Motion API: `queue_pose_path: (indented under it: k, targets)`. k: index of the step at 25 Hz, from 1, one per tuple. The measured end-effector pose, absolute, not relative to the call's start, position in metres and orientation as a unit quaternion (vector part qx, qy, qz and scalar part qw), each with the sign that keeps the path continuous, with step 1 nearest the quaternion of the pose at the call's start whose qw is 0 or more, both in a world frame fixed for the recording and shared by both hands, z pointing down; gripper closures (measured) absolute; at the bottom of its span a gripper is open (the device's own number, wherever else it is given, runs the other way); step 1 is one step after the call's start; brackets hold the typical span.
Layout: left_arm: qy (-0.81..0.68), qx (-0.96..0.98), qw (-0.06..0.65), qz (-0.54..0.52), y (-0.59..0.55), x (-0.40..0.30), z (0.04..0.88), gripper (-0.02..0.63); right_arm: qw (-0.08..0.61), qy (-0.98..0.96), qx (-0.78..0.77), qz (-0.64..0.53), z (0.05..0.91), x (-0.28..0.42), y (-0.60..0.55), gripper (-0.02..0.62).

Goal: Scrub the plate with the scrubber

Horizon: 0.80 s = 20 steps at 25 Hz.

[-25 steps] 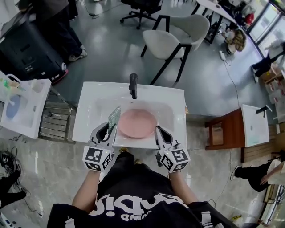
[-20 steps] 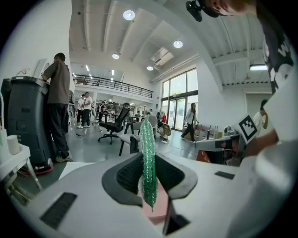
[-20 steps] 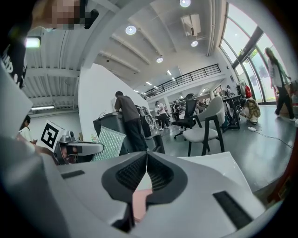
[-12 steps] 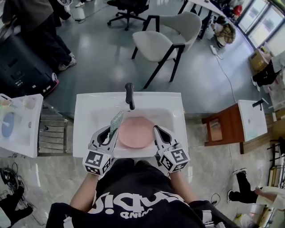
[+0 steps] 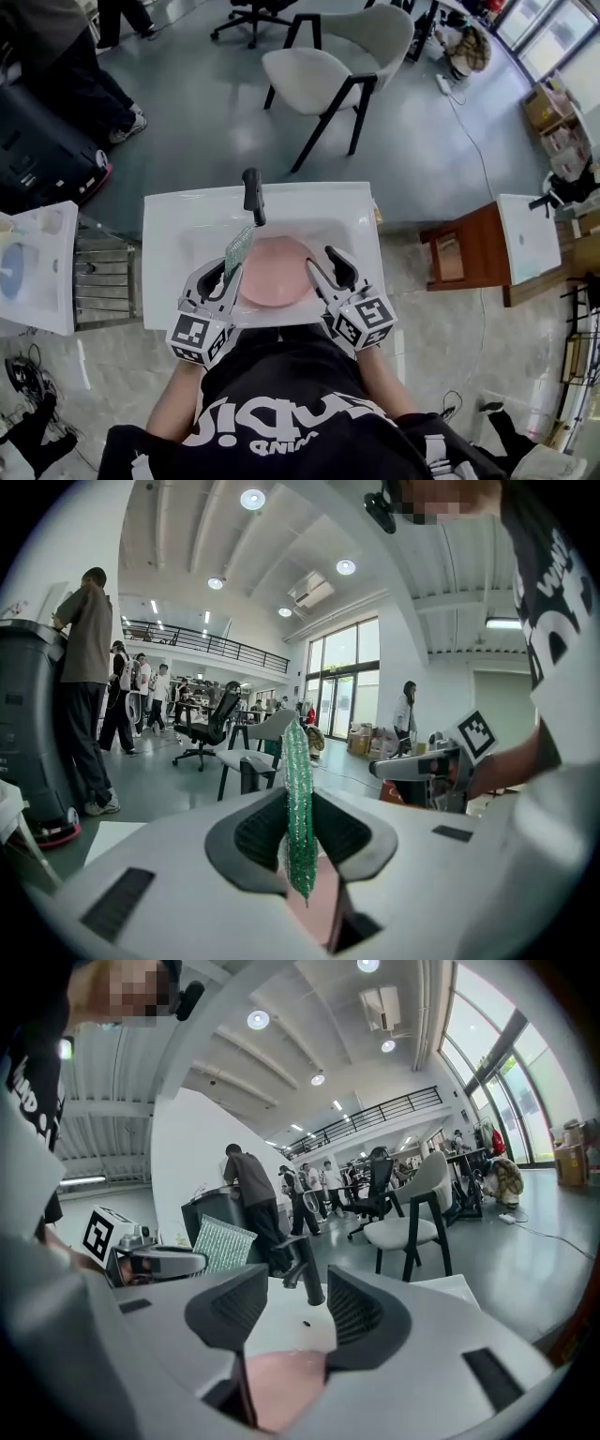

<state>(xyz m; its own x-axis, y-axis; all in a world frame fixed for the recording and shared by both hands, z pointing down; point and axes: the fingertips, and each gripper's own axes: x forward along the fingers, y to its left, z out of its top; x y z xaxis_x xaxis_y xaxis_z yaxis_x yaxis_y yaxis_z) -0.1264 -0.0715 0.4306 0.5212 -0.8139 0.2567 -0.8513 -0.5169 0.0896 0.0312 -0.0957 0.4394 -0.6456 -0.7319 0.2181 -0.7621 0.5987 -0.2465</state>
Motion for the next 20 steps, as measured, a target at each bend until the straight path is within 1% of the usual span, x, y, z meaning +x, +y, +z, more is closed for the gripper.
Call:
queue_pose_path:
  k: [5,12,20]
  targets:
    - [-0.472,0.871,0.096,0.095,-0.078,-0.108,0.435,0.515,0.069,-0.890,0.411,0.184,0.458,0.043,-0.106,0.394]
    - [-0.465,0.875,0.080,0.109,-0.084,-0.093,0.439,0.515,0.136,-0.875,0.404,0.228,0.509,0.051,-0.114,0.403]
    - [-0.452,0.879,0.077,0.132,-0.092,-0.084,0.460,0.515,0.246,-0.840,0.383,0.293,0.598,0.058,-0.111,0.411]
